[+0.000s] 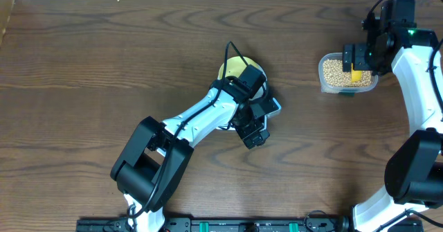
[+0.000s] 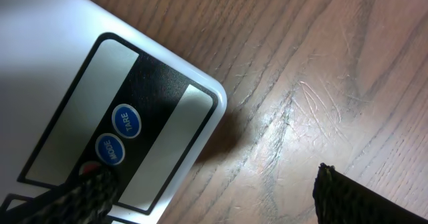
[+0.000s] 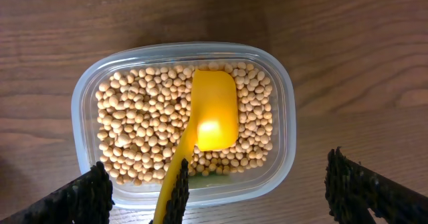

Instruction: Scoop item into bowl and weigh 50g on scale

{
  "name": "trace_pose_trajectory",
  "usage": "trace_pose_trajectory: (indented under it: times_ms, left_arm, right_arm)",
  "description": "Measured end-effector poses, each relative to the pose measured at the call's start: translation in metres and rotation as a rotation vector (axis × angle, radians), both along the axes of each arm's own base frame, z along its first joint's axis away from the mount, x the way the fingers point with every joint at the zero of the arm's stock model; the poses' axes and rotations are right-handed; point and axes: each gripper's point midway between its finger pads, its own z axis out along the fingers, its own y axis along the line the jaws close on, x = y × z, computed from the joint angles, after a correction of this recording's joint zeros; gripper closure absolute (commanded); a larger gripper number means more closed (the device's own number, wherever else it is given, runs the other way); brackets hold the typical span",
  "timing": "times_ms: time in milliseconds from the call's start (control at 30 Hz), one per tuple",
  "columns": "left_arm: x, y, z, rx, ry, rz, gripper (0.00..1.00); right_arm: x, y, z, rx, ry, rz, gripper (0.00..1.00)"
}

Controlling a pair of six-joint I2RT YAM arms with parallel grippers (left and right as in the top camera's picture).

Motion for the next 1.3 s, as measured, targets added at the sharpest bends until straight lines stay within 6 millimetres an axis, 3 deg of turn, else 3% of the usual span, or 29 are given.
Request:
trace_pose_trajectory:
  times_ms: [333, 467, 633, 767, 867, 900, 1067, 1167, 1300]
  left_arm:
    - [0.014, -0.002, -0.001, 0.006, -0.065, 0.007, 0.02]
    - [0.028, -0.004, 0.001, 0.008, -0.123, 0.018, 0.02]
    - [0.026, -0.002, 0.004, 0.004, -0.117, 0.036, 0.03]
    - [0.003, 0.014, 0.016, 0.018, -0.042, 0.051, 0.02]
    - [-0.011, 0.023, 0.044, 0.007, -0.038, 0.053, 0.02]
    - [-0.018, 0.028, 0.062, -0.003, -0.048, 0.055, 0.02]
    - [-0.026, 0.058, 0.098, 0.036, -0.109, 0.094, 0.02]
    - [-0.014, 0.084, 0.094, 0.123, -0.148, 0.15, 0.02]
    - [0.003, 0.118, 0.07, 0.204, -0.179, 0.232, 0.02]
  right_arm:
    - [0.0, 0.0, 0.0, 0.0, 0.0, 0.0, 0.01]
    - [0.0, 0.0, 0.0, 0.0, 0.0, 0.0, 0.01]
    - [0.0, 0.0, 0.0, 0.0, 0.0, 0.0, 0.01]
    - [0.0, 0.0, 0.0, 0.0, 0.0, 0.0, 0.01]
    - [0.0, 0.0, 0.0, 0.0, 0.0, 0.0, 0.01]
    - [0.0, 0.0, 0.0, 0.0, 0.0, 0.0, 0.01]
    - [0.0, 0.0, 0.0, 0.0, 0.0, 0.0, 0.01]
    - [0.0, 0.0, 0.0, 0.0, 0.0, 0.0, 0.01]
    - [0.0, 0.0, 0.0, 0.0, 0.0, 0.0, 0.01]
